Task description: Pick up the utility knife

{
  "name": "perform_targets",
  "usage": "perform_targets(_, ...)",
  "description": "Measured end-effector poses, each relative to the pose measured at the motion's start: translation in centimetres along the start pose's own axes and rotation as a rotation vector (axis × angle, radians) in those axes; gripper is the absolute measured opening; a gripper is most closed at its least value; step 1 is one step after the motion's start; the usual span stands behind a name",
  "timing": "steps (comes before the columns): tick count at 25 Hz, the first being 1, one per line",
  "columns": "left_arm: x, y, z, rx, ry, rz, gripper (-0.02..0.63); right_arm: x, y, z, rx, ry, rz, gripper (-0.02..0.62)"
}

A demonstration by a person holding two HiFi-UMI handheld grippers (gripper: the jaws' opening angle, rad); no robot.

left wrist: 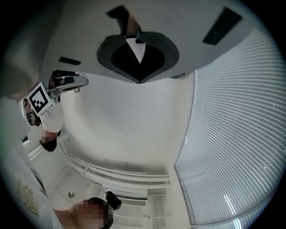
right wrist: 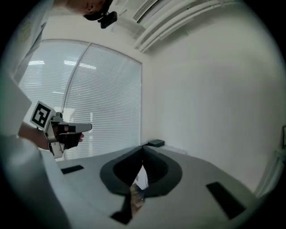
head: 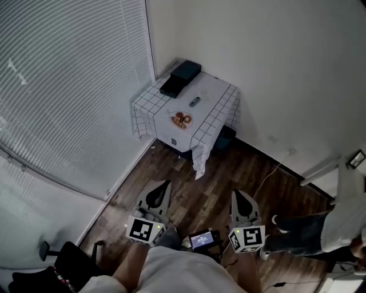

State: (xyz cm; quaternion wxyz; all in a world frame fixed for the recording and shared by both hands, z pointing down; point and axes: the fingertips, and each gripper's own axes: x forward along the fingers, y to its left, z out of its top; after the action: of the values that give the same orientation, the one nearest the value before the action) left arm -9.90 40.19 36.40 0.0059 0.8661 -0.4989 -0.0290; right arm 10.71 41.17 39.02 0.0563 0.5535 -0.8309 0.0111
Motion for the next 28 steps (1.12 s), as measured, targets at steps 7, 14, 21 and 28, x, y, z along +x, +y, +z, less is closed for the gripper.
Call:
perform_targets(7,0.0,0.9,0.5,-0.107,-0.056,-0.023,0.006,-0.2,0.8,-1.0,-0.049,0.03,-0.047,0.006)
perform_targets(14,3.5,2.5,1.0,-0.18,-0.109,-0.079,0.006,2.7,-0.5,-0.7,-0.054,0.039,-0.072,0.006)
perform_targets(21,7.6,3.4,-0.4,0.012,-0.014,-0.07,0.006,7.2,-1.9,0.1,-0.06,0.027,-0.093,0.006)
perform_targets(28,11.6,8.7,-0.6,-0.037,-0.025,-0.041,0.006,13.5,-2.1,1.0,-0.067,0.029,-0.103,0.006)
